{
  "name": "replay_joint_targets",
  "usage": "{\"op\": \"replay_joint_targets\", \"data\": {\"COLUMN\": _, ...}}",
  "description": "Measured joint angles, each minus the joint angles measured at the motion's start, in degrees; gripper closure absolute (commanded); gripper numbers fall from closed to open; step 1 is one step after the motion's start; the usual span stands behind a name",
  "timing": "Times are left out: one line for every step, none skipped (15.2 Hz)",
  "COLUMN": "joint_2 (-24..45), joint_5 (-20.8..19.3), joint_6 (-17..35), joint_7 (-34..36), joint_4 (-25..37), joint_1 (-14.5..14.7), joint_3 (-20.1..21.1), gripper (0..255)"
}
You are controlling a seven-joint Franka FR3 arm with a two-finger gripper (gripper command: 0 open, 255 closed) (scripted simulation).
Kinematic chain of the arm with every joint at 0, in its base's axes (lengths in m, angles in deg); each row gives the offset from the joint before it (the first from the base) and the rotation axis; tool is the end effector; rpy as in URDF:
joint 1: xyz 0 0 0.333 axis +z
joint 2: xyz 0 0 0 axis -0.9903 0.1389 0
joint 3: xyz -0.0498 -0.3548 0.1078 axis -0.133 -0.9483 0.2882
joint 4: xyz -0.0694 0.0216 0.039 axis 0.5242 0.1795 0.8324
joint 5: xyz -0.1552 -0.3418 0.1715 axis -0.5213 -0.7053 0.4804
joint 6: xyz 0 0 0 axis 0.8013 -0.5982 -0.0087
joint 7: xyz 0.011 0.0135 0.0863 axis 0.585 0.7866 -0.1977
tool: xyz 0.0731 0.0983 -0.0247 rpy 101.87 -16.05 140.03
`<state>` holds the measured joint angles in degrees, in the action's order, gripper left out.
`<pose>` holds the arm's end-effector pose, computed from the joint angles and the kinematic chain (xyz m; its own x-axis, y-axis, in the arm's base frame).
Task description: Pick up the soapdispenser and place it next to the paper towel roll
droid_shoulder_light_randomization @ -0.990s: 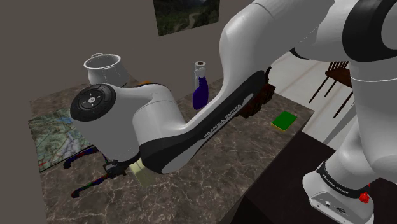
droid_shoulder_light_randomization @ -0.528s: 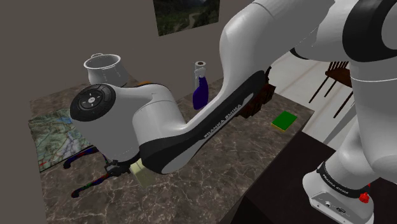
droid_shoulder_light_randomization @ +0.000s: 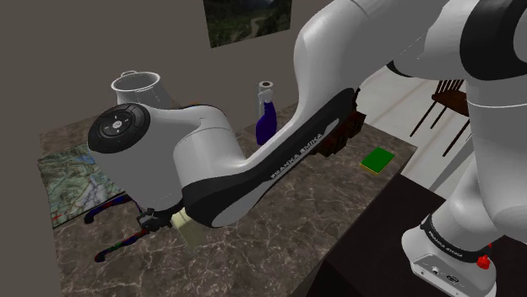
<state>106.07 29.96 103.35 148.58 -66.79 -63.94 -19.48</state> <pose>0.4674 0.5512 0.3616 0.9643 0.0288 0.2634 0.0102 -0.9974 0.0715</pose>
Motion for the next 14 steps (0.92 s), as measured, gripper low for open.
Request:
{"op": "replay_joint_targets", "data": {"joint_2": -0.32, "joint_5": 0.33, "joint_6": -0.41, "joint_7": -0.35, "joint_4": 0.21, "joint_1": -0.15, "joint_3": 0.19, "gripper": 255}}
{"op": "replay_joint_targets", "data": {"joint_2": -0.78, "joint_5": 0.7, "joint_6": -0.84, "joint_7": -0.52, "joint_4": 0.26, "joint_1": -0.24, "joint_3": 0.45, "gripper": 255}}
{"op": "replay_joint_targets", "data": {"joint_2": -1.02, "joint_5": 1.01, "joint_6": -1.37, "joint_7": -0.84, "joint_4": 0.65, "joint_1": -0.27, "joint_3": 0.64, "gripper": 255}}
{"op": "replay_joint_targets", "data": {"joint_2": -1.43, "joint_5": 1.4, "joint_6": -1.87, "joint_7": -1.14, "joint_4": 0.85, "joint_1": -0.39, "joint_3": 0.88, "gripper": 255}}
{"op": "replay_joint_targets", "data": {"joint_2": -1.7, "joint_5": 1.71, "joint_6": -2.36, "joint_7": -1.49, "joint_4": 1.19, "joint_1": -0.47, "joint_3": 1.06, "gripper": 255}}
{"op": "replay_joint_targets", "data": {"joint_2": -2.02, "joint_5": 2.03, "joint_6": -2.8, "joint_7": -1.78, "joint_4": 1.42, "joint_1": -0.58, "joint_3": 1.25, "gripper": 255}}
{"op": "replay_joint_targets", "data": {"joint_2": -2.29, "joint_5": 2.32, "joint_6": -3.24, "joint_7": -2.05, "joint_4": 1.69, "joint_1": -0.64, "joint_3": 1.42, "gripper": 255}}
{"op": "replay_joint_targets", "data": {"joint_2": -2.68, "joint_5": 2.68, "joint_6": -3.7, "joint_7": -2.38, "joint_4": 1.9, "joint_1": -0.79, "joint_3": 1.63, "gripper": 255}}
{"op": "replay_joint_targets", "data": {"joint_2": -2.75, "joint_5": 2.94, "joint_6": -4.33, "joint_7": -2.83, "joint_4": 2.58, "joint_1": -0.8, "joint_3": 1.73, "gripper": 255}}
{"op": "replay_joint_targets", "data": {"joint_2": -3.22, "joint_5": 3.37, "joint_6": -4.91, "joint_7": -3.17, "joint_4": 2.83, "joint_1": -0.94, "joint_3": 1.99, "gripper": 255}}
{"op": "replay_joint_targets", "data": {"joint_2": -3.63, "joint_5": 3.73, "joint_6": -5.44, "joint_7": -3.41, "joint_4": 3.07, "joint_1": -1.0, "joint_3": 2.22, "gripper": 255}}
{"op": "replay_joint_targets", "data": {"joint_2": -3.79, "joint_5": 4.0, "joint_6": -6.02, "joint_7": -3.79, "joint_4": 3.61, "joint_1": -1.02, "joint_3": 2.35, "gripper": 255}}
{"op": "replay_joint_targets", "data": {"joint_2": -4.11, "joint_5": 4.3, "joint_6": -6.52, "joint_7": -4.01, "joint_4": 3.88, "joint_1": -1.06, "joint_3": 2.53, "gripper": 255}}
{"op": "replay_joint_targets", "data": {"joint_2": -4.25, "joint_5": 4.52, "joint_6": -7.09, "joint_7": -4.32, "joint_4": 4.4, "joint_1": -1.04, "joint_3": 2.64, "gripper": 255}}
